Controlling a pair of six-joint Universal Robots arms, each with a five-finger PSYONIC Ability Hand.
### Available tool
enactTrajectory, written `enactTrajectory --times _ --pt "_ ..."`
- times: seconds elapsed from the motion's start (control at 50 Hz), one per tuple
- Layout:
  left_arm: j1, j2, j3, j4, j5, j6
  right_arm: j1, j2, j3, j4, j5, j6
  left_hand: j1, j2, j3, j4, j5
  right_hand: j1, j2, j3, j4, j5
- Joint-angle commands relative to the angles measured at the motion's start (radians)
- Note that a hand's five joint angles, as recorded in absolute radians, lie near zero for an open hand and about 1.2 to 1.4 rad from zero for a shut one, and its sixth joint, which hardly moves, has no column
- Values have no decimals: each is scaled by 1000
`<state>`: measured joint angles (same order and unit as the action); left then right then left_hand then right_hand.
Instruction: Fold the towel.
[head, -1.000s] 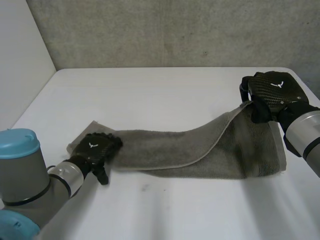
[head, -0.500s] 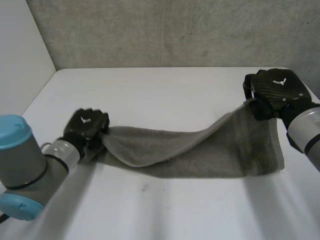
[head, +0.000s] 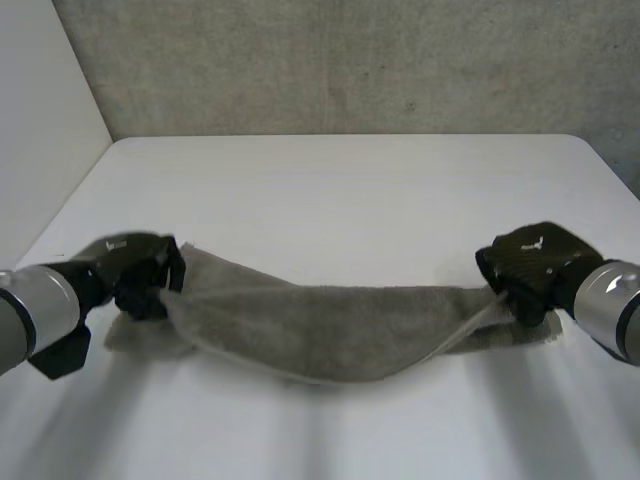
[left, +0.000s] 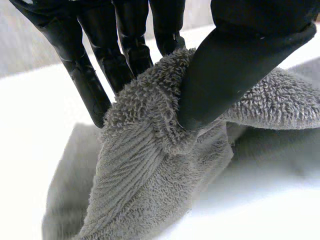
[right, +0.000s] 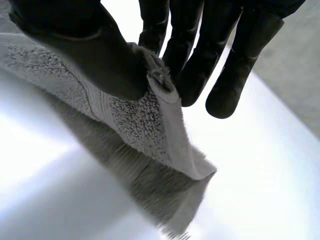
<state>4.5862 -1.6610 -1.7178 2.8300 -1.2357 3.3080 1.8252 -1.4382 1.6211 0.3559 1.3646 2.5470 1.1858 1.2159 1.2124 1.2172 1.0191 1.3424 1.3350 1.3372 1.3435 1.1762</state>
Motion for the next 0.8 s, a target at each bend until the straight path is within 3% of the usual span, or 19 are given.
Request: enactTrajectory --times 0.02,0.12,0.26,0.3,0.36,0.4,0.5,0.62,0.72,0.8 --pt "2 -163 56 -41 -8 111 22 110 -50 23 -4 -40 211 180 184 179 203 54 61 59 53 45" --pt "-15 -278 192 46 -10 133 49 243 -204 -38 1 -31 211 180 184 179 203 54 61 59 53 45" --pt "-47 -352 518 273 -15 91 72 348 -574 -360 76 -13 211 180 184 179 203 54 61 59 53 45" --pt "-64 -342 647 415 -28 9 72 340 -630 -447 86 -2 211 180 184 179 203 54 61 59 53 45" --pt "-66 -327 690 493 -42 -50 71 312 -676 -608 83 41 211 180 184 179 203 54 61 59 53 45" --pt "-53 -267 724 609 -60 -186 68 279 -675 -677 85 67 211 180 184 179 203 54 61 59 53 45" --pt "-44 -221 680 646 -50 -321 62 191 -619 -716 87 141 211 180 184 179 203 54 61 59 53 45" --pt "-16 -172 469 614 -21 -335 60 114 -388 -670 18 196 211 180 184 179 203 54 61 59 53 45" --pt "36 -144 247 603 94 -321 60 52 -181 -631 -64 194 211 180 184 179 203 54 61 59 53 45" --pt "85 -128 42 603 206 -216 57 41 7 -609 -94 173 211 180 184 179 203 54 61 59 53 45"
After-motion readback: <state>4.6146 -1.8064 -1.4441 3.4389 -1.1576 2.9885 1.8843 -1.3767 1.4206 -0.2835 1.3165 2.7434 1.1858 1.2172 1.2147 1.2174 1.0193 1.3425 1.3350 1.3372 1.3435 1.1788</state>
